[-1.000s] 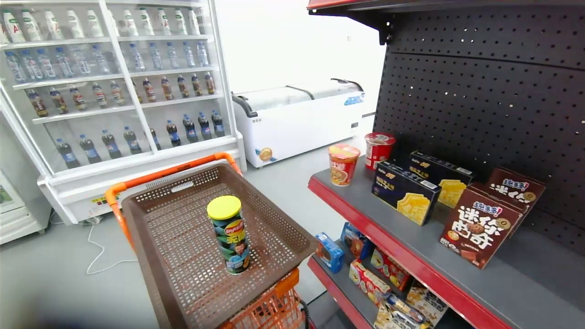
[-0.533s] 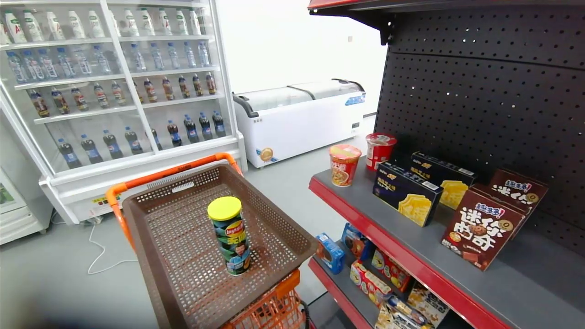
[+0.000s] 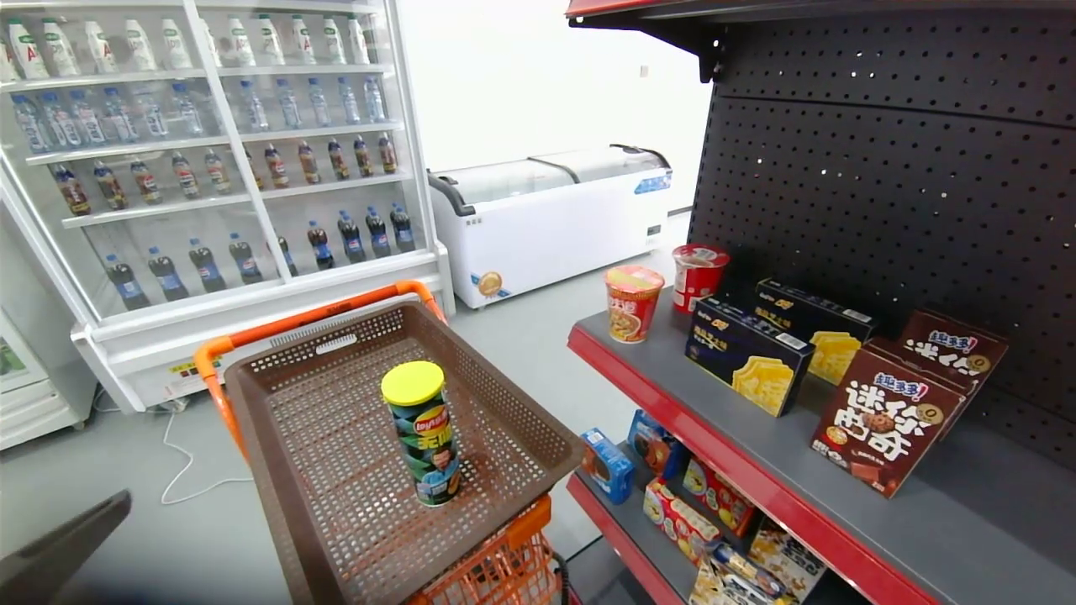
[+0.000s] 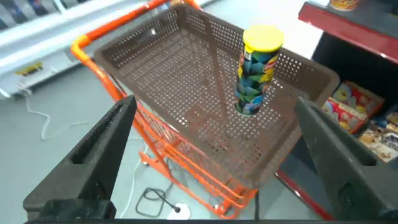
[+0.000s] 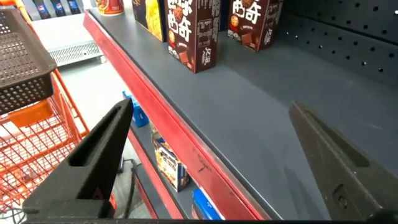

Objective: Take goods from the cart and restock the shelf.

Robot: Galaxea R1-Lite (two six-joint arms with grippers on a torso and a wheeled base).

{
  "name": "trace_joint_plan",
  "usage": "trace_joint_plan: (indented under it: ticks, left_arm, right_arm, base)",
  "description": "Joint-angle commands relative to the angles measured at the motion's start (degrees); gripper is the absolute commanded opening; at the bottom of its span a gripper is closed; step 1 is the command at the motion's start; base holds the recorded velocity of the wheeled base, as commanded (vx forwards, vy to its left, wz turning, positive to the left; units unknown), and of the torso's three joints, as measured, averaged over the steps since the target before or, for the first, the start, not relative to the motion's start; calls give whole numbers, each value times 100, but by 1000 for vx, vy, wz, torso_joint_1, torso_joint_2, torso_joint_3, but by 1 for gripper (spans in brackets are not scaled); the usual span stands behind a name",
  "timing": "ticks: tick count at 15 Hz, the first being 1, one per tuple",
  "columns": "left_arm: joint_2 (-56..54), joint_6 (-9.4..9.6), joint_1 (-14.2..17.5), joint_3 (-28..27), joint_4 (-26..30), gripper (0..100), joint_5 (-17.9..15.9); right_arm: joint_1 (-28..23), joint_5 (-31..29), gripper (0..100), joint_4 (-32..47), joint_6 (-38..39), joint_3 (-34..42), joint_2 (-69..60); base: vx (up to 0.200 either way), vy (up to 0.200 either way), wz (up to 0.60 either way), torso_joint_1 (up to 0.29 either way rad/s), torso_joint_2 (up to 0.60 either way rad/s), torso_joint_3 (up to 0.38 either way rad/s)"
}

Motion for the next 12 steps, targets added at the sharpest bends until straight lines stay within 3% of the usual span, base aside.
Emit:
trace_joint_plan:
  ticks: [1, 2, 3, 4, 5, 8, 9, 12]
  left_arm:
    - [1476, -3, -64, -371, -154, 100, -120]
    - [2197, 200, 6, -116, -540, 100, -147]
    - [2478, 252, -56, 16, -910, 100, -156]
    - [2496, 252, -64, 33, -945, 100, -164]
    - [3173, 217, -398, 306, -1868, 100, -156]
    - [4087, 156, -697, 570, -3379, 100, -182]
    - [4324, 59, -829, 570, -3643, 100, -182]
    - [4930, 33, -961, 552, -3863, 100, -279]
  right_arm:
    - [0, -2, 100, 2, -2, -4, -2]
    - [0, -2, 100, 2, -2, -4, -2]
    - [0, -2, 100, 2, -2, 5, -2]
    - [0, -2, 100, 2, -2, 5, -2]
    - [0, -2, 100, 2, -2, -4, -2]
    - [-9, -2, 100, 2, -2, 5, -2]
    - [0, -2, 100, 2, -2, -4, -2]
    - [0, -2, 100, 2, -2, 5, -2]
  base:
    - [0, 0, 0, 0, 0, 0]
    - [0, 0, 0, 0, 0, 0]
    - [0, 0, 0, 0, 0, 0]
    - [0, 0, 0, 0, 0, 0]
    - [0, 0, 0, 0, 0, 0]
    - [0, 0, 0, 0, 0, 0]
    - [0, 0, 0, 0, 0, 0]
    - [0, 0, 0, 0, 0, 0]
